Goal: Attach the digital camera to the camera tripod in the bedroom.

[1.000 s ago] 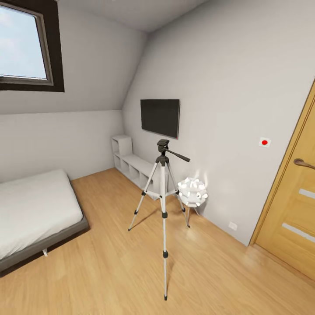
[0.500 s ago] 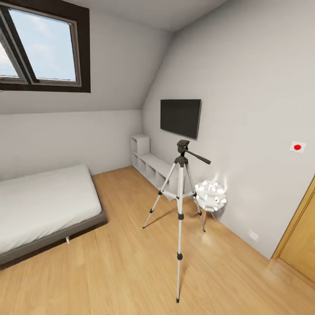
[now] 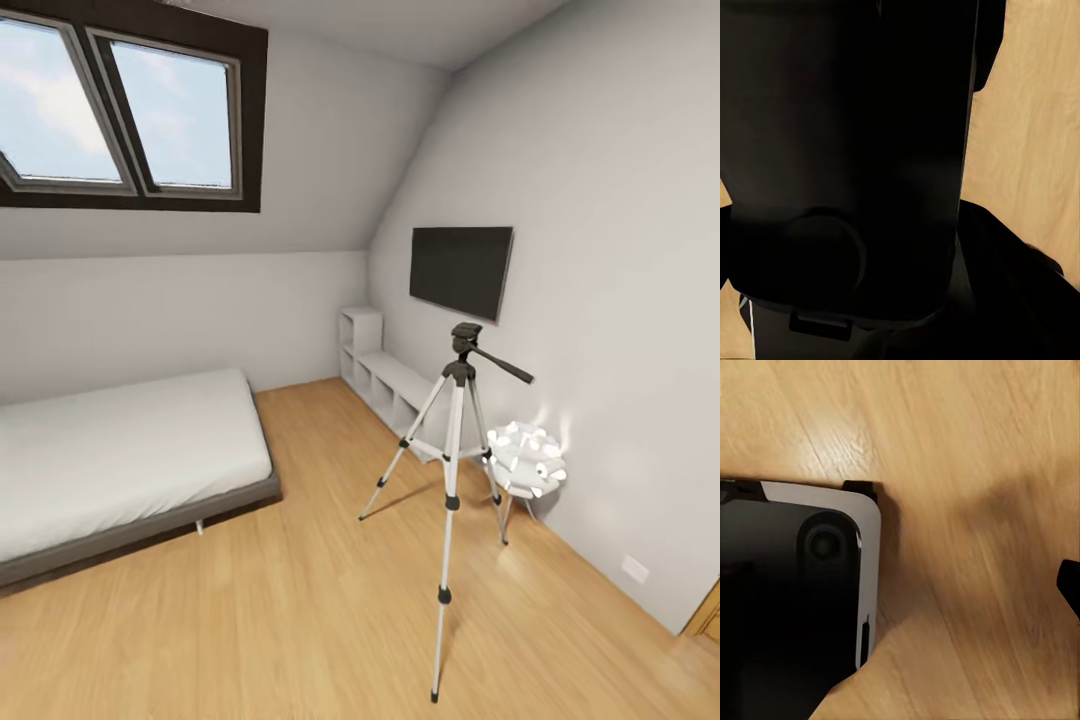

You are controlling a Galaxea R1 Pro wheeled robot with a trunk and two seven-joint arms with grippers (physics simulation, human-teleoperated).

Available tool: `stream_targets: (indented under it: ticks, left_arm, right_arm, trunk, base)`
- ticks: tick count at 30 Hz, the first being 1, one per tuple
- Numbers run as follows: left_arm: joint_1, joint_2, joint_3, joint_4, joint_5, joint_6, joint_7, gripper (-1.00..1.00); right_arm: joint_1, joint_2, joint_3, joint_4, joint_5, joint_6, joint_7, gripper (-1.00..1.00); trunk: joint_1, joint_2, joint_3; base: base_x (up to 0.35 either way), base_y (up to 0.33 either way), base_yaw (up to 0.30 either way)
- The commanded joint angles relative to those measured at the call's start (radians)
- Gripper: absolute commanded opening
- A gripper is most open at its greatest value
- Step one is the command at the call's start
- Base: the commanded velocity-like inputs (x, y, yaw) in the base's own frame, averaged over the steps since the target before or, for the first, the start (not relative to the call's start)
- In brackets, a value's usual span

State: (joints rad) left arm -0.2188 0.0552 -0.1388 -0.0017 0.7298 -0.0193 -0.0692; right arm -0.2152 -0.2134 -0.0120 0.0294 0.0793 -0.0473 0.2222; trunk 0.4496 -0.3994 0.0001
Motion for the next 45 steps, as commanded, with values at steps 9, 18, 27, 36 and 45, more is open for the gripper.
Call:
stream_targets:
  ticks: [9,18,27,36,45]
  left_arm:
    - [-0.001,0.000,-0.008,0.002,0.010,-0.002,-0.006,-1.00]
    - [-0.001,0.000,-0.008,0.002,0.008,0.001,-0.006,-1.00]
    - [-0.001,-0.001,-0.010,0.002,0.001,0.004,-0.007,-1.00]
    - [-0.001,-0.001,-0.009,0.002,0.000,0.002,-0.008,-1.00]
    - [-0.001,-0.001,-0.010,0.002,0.000,0.002,-0.008,-1.00]
  right_arm:
    - [-0.001,0.000,-0.002,0.003,0.007,-0.005,0.002,1.00]
    - [-0.001,-0.001,-0.002,0.003,0.006,-0.005,0.001,1.00]
    - [-0.001,-0.004,-0.002,0.003,0.006,-0.005,0.001,1.00]
    - [-0.001,-0.006,-0.002,0.003,0.007,-0.003,0.002,1.00]
    - [-0.001,-0.004,-0.002,0.003,0.007,-0.006,0.000,1.00]
  trunk:
    - [0.000,-0.001,0.000]
    - [0.000,-0.001,0.000]
    - [0.000,-0.001,0.000]
    - [0.000,-0.001,0.000]
    - [0.000,-0.001,0.000]
  base:
    - [0.000,0.000,0.282]
    - [0.027,0.000,0.126]
    - [0.272,0.000,0.012]
    - [0.323,0.000,0.001]
    - [0.326,0.000,0.000]
